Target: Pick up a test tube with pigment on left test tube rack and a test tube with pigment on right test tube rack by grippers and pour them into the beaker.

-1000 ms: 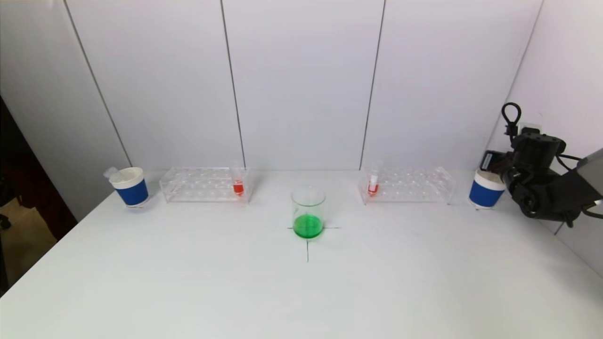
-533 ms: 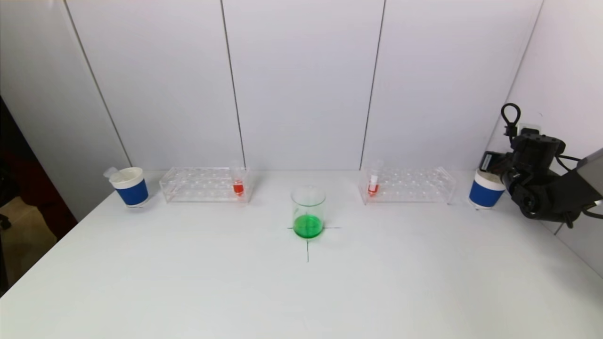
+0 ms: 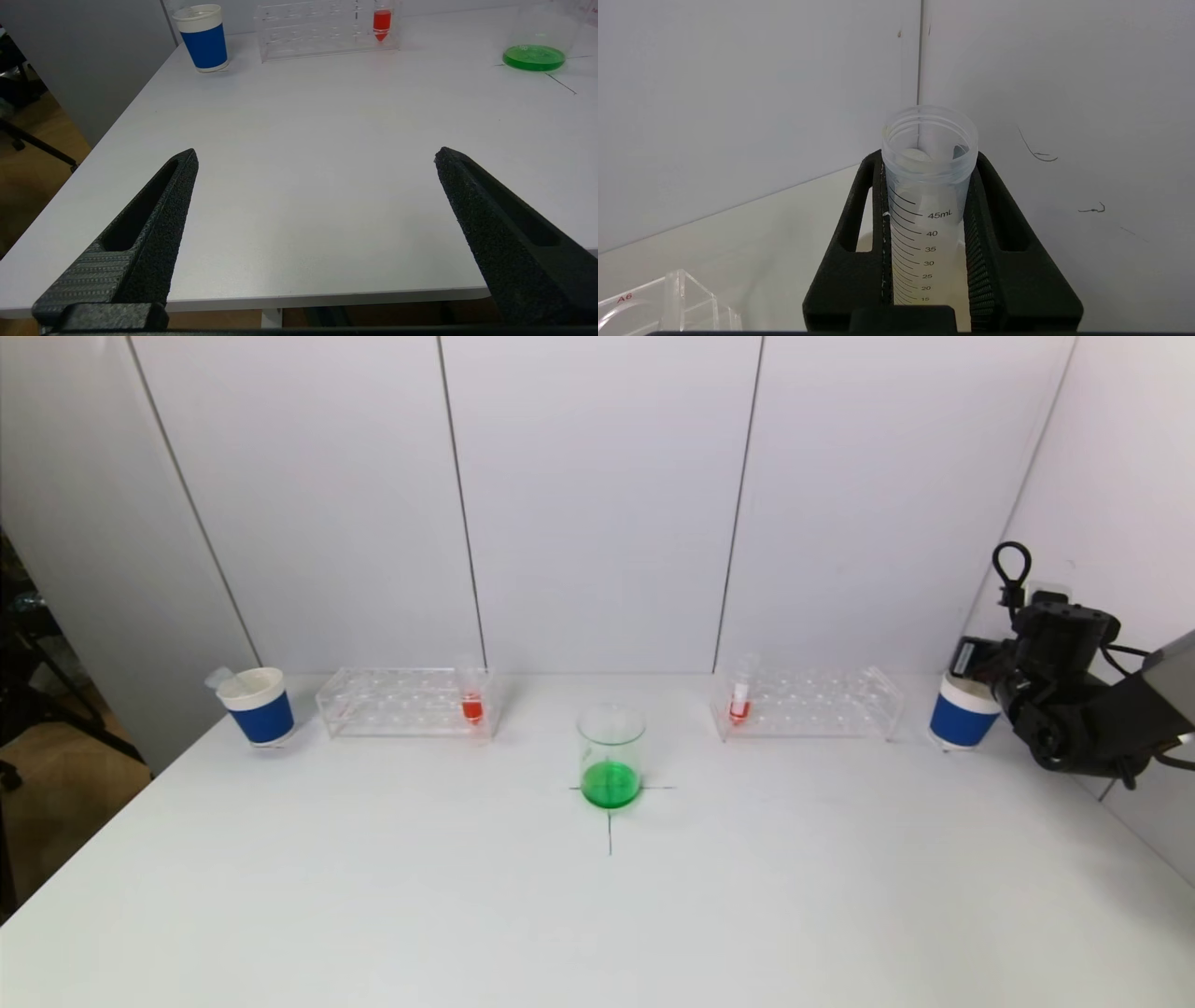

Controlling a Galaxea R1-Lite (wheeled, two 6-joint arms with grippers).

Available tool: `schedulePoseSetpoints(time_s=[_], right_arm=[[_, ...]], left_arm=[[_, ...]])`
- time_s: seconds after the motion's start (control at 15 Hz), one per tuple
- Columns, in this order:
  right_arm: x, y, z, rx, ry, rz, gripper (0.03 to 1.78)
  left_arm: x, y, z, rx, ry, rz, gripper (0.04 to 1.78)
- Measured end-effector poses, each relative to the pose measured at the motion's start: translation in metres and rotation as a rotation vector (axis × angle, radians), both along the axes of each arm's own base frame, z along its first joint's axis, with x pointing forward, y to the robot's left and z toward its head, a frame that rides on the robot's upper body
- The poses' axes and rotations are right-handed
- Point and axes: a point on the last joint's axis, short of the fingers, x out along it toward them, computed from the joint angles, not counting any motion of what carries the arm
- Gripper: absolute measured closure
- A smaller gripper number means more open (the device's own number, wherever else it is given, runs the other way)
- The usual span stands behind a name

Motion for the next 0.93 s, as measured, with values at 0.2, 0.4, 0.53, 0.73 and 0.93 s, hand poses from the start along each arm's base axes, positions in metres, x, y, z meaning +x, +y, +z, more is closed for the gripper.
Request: schedulePoseSetpoints(time_s=[0.2,0.4,0.53,0.73,0.93], right_arm=[[-0.0004,-0.0002,0.0010,-0.005,-0.017,0.001,1.23],[-0.0006,-0.0003,0.0007,-0.005,-0.016,0.001,0.94],[-0.0007,-0.0003,0.0007,-0.004,-0.016,0.001,0.62],[-0.0009,-0.0003,0.0011,-0.004,-0.017,0.001,0.22],[-0.0013,-0.0007,0.0025,-0.004,-0.021,0.000,0.05]], left_arm=[[0.0000,0.0000,0.0000,0.000,0.000,0.000,0.05],[0.0000,0.0000,0.0000,0.000,0.000,0.000,0.05],[0.0000,0.0000,0.0000,0.000,0.000,0.000,0.05],[0.0000,0.0000,0.0000,0.000,0.000,0.000,0.05],[0.0000,0.0000,0.0000,0.000,0.000,0.000,0.05]])
